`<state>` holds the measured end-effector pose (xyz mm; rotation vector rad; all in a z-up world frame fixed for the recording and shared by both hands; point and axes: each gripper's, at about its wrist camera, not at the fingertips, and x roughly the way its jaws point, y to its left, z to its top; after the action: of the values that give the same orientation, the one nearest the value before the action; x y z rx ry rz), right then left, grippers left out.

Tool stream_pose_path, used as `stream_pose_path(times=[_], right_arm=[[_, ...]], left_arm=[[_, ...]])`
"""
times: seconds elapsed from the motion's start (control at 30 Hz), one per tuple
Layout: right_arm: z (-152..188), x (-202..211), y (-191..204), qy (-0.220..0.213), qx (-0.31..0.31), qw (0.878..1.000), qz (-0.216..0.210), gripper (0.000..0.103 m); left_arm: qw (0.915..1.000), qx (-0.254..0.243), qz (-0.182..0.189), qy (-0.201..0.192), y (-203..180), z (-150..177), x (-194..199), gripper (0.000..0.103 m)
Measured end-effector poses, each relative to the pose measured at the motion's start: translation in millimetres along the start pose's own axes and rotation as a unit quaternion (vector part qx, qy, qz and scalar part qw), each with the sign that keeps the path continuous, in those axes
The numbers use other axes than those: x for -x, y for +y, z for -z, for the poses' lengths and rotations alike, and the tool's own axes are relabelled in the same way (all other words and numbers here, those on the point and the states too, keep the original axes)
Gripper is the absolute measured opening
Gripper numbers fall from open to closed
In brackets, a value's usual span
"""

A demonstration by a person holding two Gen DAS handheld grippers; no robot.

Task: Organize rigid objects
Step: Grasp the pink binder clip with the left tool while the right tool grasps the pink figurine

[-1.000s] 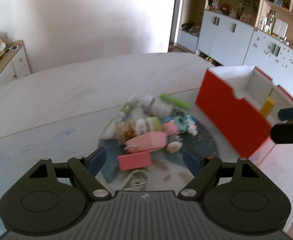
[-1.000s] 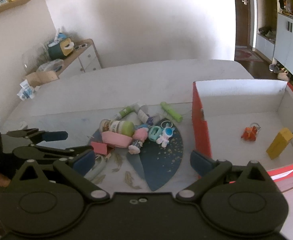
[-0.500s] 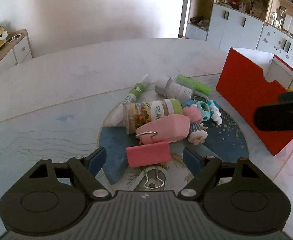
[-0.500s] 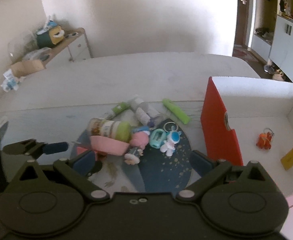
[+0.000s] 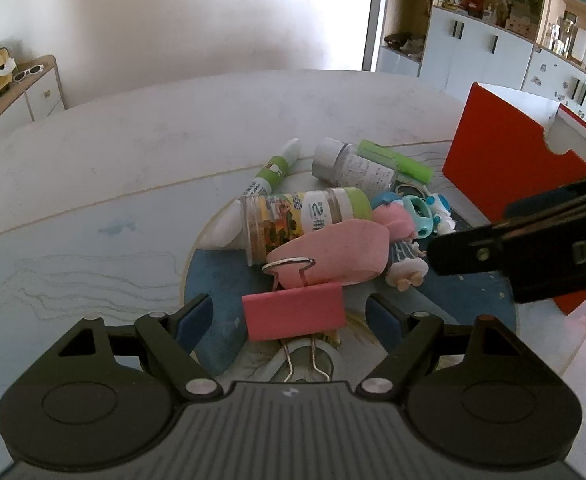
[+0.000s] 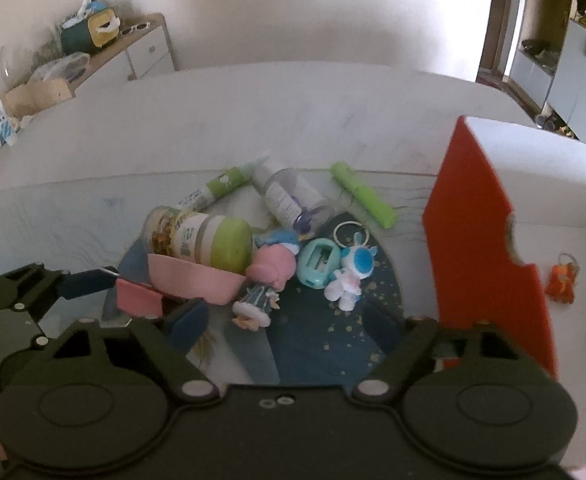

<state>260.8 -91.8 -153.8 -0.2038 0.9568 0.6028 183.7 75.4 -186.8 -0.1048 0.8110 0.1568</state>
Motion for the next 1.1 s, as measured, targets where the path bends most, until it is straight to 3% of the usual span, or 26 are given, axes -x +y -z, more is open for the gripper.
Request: stream_pose_path(times=[0.43,0.63,0.77,0.9,1.1], right_arm=[[-5.5,-34.7,15.3,0.052,0.022,0.998,0.021,0.055],[-7.9,-39.9,21.3,0.054,0.024,0.998,0.026,0.048],[-9.8,-42.3,24.8,0.050,0.022,0.998,0.030,0.044],[-9.0,-40.7,31.1,0.044,0.025,0.998,0.031,0.032],[-5.8,-38.3,32.5,0.041,0.019,0.999,0.030,0.031]], left_arm=[[0.9999,0.001,-0.011,0.004,-4.6,3.6,-10.2,0.079],[0.9999,-0.001,-0.014,0.001,-5.1,4.2,-11.5,0.075],[0.9998,-0.005,-0.019,-0.001,-5.0,3.2,-10.9,0.066],[0.9998,-0.006,-0.019,0.000,-4.5,1.8,-10.4,0.056],[0.9999,-0.007,-0.015,0.003,-1.6,0.6,-9.2,0.055]])
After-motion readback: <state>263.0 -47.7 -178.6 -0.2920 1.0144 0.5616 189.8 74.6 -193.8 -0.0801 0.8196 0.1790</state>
